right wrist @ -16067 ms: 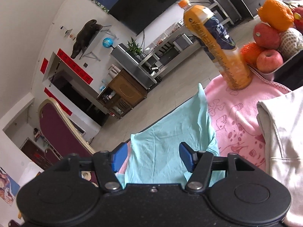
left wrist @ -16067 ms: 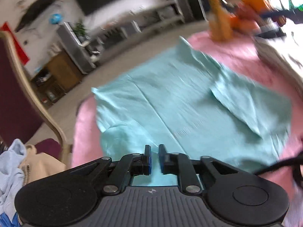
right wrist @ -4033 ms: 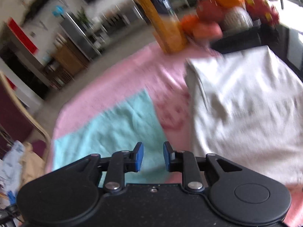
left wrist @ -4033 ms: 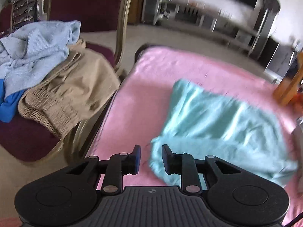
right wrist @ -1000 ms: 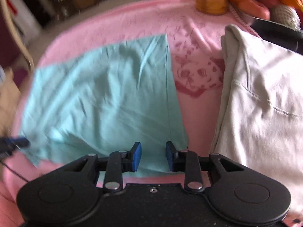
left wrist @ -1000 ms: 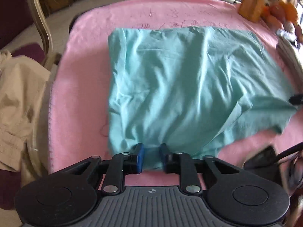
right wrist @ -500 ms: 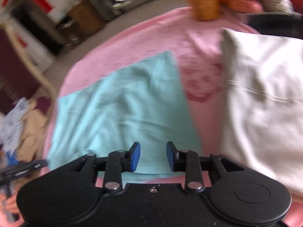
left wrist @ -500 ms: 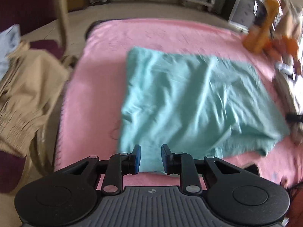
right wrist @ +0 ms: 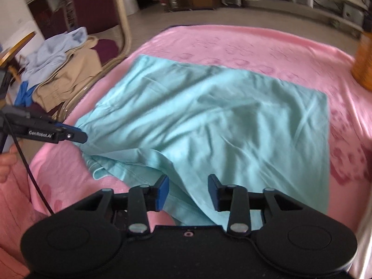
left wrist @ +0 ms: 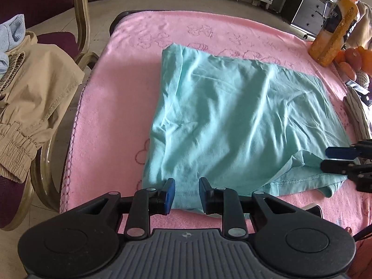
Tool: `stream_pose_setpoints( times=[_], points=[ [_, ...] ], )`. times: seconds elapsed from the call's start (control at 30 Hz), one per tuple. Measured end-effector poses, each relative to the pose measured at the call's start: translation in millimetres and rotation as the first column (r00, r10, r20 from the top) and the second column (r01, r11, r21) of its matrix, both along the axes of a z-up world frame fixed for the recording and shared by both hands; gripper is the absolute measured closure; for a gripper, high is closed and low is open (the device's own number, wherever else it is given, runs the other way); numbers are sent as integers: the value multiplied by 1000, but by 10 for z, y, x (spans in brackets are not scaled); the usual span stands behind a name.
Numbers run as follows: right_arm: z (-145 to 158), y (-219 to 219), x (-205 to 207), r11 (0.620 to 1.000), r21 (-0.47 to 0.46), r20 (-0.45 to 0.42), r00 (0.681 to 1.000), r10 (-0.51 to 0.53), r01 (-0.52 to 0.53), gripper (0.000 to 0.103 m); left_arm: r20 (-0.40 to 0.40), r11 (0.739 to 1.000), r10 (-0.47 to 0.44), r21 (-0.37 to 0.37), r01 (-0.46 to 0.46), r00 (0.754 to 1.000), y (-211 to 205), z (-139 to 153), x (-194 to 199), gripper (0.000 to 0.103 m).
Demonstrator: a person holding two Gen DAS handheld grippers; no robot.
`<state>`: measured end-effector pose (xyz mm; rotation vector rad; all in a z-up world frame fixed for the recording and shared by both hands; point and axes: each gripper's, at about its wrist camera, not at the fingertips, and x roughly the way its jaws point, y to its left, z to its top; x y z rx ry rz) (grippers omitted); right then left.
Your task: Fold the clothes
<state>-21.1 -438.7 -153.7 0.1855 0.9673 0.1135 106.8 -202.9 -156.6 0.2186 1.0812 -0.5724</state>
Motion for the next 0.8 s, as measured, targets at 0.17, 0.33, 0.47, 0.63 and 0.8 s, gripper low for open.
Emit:
stream_pose_setpoints(
  times=[0.17, 0.33, 0.47, 0.63, 0.8],
  points=[
    [-116, 69, 73, 999, -22, -18, 999, 32, -32, 94, 4, 1000, 17, -10, -17, 1000, 12, 18, 11, 78],
    [-98, 136, -51, 993, 15, -19, 993, 117, -117, 101, 12, 999, 30, -22, -30, 999, -11, 17, 32, 76],
    [-96, 202, -186, 980, -10, -68, 978, 196, -197, 101, 16, 999, 47, -16, -47, 999, 4, 6, 49, 76],
    [69, 50, -282, 995, 9, -7, 995, 103, -103, 83, 2, 997, 70, -22, -70, 998, 61, 2, 82, 74],
    [135, -241, -230, 992, 56, 49, 992, -113, 110, 70, -13, 989, 143, -38, -144, 990, 151, -2, 166, 69]
  ],
)
